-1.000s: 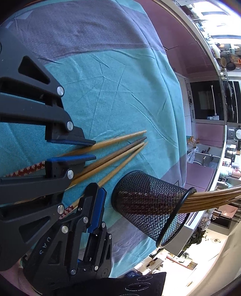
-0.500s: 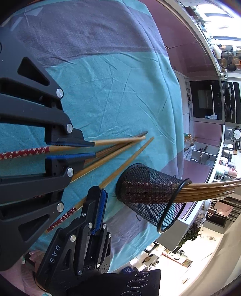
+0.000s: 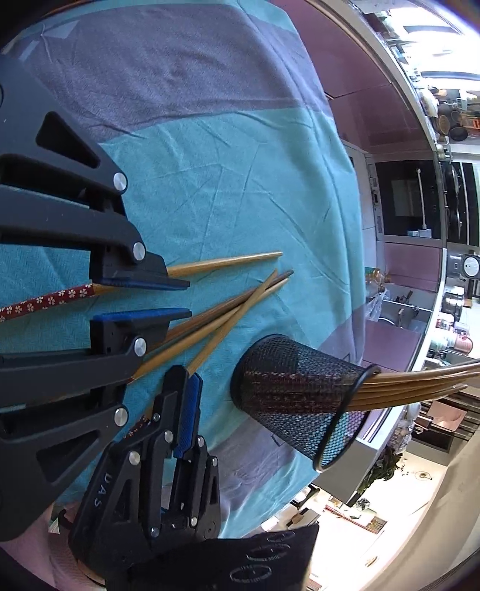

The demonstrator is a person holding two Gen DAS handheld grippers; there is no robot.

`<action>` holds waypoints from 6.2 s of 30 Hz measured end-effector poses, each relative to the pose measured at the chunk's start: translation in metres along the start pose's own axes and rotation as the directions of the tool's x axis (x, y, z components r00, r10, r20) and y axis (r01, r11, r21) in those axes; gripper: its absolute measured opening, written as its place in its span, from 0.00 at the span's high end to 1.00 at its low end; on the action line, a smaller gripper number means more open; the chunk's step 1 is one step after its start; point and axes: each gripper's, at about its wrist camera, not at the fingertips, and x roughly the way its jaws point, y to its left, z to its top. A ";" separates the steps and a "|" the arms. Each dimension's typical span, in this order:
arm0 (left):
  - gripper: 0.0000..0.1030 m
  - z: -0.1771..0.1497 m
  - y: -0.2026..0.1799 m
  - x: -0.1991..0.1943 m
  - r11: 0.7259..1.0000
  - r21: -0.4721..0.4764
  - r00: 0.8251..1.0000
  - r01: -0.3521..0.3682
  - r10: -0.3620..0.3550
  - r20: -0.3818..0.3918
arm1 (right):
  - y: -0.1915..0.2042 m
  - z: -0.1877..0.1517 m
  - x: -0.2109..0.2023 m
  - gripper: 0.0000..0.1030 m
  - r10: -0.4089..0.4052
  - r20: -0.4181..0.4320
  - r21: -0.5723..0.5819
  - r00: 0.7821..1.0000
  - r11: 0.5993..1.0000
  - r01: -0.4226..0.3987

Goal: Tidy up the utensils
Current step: 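Grasp a chopstick with the right tool while the left tool grasps another, then lift both chopsticks upright and carry them over the mesh cup, then lower the chopsticks into the mesh cup and open both tools, then move both tools back to the last two chopsticks on the cloth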

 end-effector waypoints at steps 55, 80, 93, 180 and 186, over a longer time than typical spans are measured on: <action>0.93 0.089 -0.029 -0.136 0.976 0.074 0.915 0.204 -0.217 0.341 | -0.039 0.057 -0.164 0.94 0.023 0.446 -0.006 0.895 1.000 -0.023; 0.93 0.123 -0.079 -0.108 0.974 0.171 0.941 0.150 -0.194 0.278 | -0.053 0.083 -0.132 0.94 -0.059 0.358 -0.017 0.932 0.997 0.069; 0.92 0.122 -0.085 -0.069 0.977 0.173 0.969 0.121 -0.154 0.192 | -0.054 0.085 -0.096 0.94 -0.075 0.232 -0.010 0.970 0.997 0.080; 0.53 -0.031 -0.020 -0.046 0.998 0.048 0.997 -0.038 0.035 0.067 | 0.020 -0.012 -0.010 0.71 -0.026 0.008 0.001 1.000 1.000 0.026; 0.55 -0.031 -0.030 -0.032 0.997 0.068 0.999 -0.027 0.025 0.024 | 0.013 -0.013 -0.013 0.71 -0.019 0.012 0.017 1.000 1.000 0.019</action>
